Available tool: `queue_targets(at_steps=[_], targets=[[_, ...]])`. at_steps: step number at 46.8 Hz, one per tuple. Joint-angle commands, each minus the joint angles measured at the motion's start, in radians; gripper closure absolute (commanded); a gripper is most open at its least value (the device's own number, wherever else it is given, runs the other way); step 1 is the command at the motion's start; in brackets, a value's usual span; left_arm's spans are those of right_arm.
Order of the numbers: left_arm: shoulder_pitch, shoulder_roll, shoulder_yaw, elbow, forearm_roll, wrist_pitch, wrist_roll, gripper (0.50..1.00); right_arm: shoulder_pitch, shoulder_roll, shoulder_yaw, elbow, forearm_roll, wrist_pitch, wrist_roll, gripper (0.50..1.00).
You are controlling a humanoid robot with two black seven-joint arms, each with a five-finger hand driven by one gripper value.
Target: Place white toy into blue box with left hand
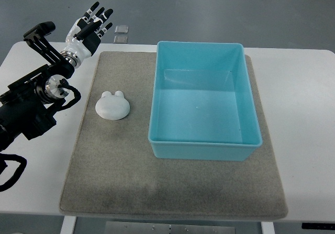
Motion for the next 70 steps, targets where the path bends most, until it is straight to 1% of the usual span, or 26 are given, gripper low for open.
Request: queue_targets(at_steps=[1, 30, 38, 56, 64, 70], targets=[[0.001, 0.000, 0.000, 0.000, 0.000, 0.000, 0.000, 0.504, 0.000, 0.000, 0.000, 0.000, 0.000, 0.000, 0.000, 0.564], [0.012, 0.012, 0.003, -0.015, 0.000, -0.006, 0.000, 0.504, 0.000, 0.000, 0.000, 0.000, 0.000, 0.000, 0.000, 0.564], [0.011, 0.023, 0.005, -0.028, 0.053, -0.008, 0.000, 0.506, 0.000, 0.000, 0.000, 0.000, 0.000, 0.000, 0.000, 0.564], [0.009, 0.130, 0.008, -0.143, 0.307, -0.006, 0.005, 0.506, 0.000, 0.000, 0.000, 0.000, 0.000, 0.000, 0.000, 0.564], [0.008, 0.221, 0.008, -0.264, 0.391, -0.012, 0.006, 0.506, 0.000, 0.000, 0.000, 0.000, 0.000, 0.000, -0.001, 0.564], [0.003, 0.296, 0.050, -0.357, 0.397, -0.043, 0.009, 0.506, 0.000, 0.000, 0.000, 0.000, 0.000, 0.000, -0.001, 0.564]])
